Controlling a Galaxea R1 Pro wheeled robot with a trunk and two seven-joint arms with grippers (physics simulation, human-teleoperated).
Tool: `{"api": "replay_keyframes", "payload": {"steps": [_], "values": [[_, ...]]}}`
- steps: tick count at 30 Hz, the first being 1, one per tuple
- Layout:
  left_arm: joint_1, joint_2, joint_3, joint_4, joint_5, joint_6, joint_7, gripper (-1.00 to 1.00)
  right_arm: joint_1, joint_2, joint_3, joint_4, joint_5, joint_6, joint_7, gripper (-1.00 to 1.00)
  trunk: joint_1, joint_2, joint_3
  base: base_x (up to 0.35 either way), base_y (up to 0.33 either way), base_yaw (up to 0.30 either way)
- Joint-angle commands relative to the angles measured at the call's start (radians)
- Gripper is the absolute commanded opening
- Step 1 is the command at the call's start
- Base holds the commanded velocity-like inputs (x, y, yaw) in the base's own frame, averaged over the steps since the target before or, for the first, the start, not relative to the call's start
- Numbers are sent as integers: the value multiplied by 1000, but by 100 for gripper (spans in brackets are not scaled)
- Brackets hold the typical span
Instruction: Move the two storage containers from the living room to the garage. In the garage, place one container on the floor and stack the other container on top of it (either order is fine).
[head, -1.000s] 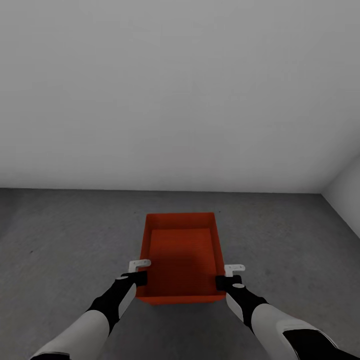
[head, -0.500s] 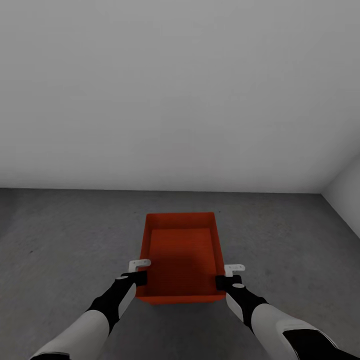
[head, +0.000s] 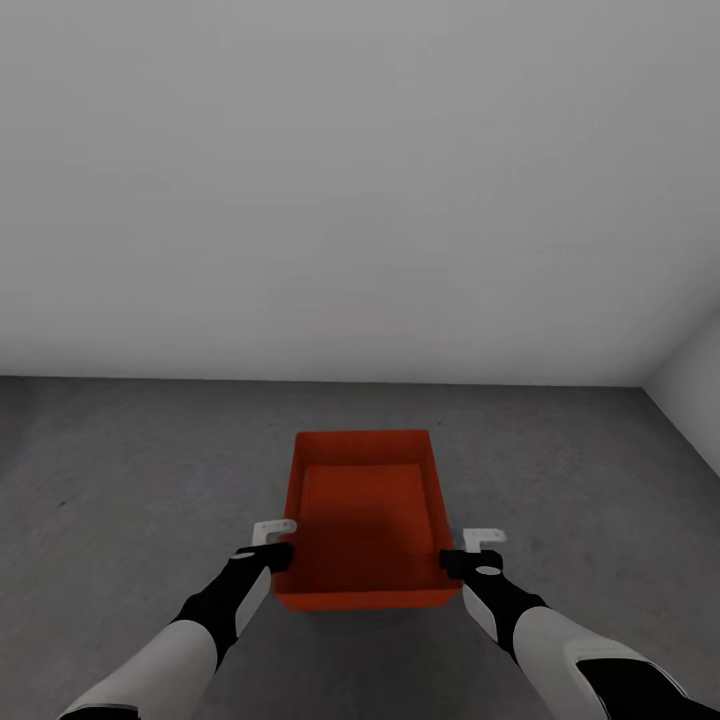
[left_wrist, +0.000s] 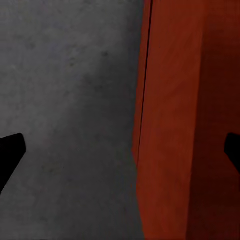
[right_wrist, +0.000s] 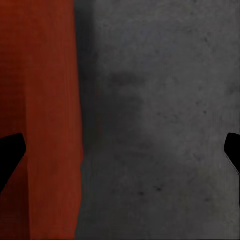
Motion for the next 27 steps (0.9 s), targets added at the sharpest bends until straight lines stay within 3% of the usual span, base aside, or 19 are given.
{"api": "replay_keyframes", "payload": {"steps": [1,18,27], "values": [[0,0,-1,-3,9,5,5,100,-1,0,0,1,4,-3,-4,100,0,0,-1,0,0,0],[0,-2,0,-8,9,6,5,100,-1,1,0,1,4,-1,-2,100,0,0,-1,0,0,0],[0,-2,0,-7,9,6,5,100,-1,1,0,1,4,0,-3,100,-35,63,28,0,0,0]]}}
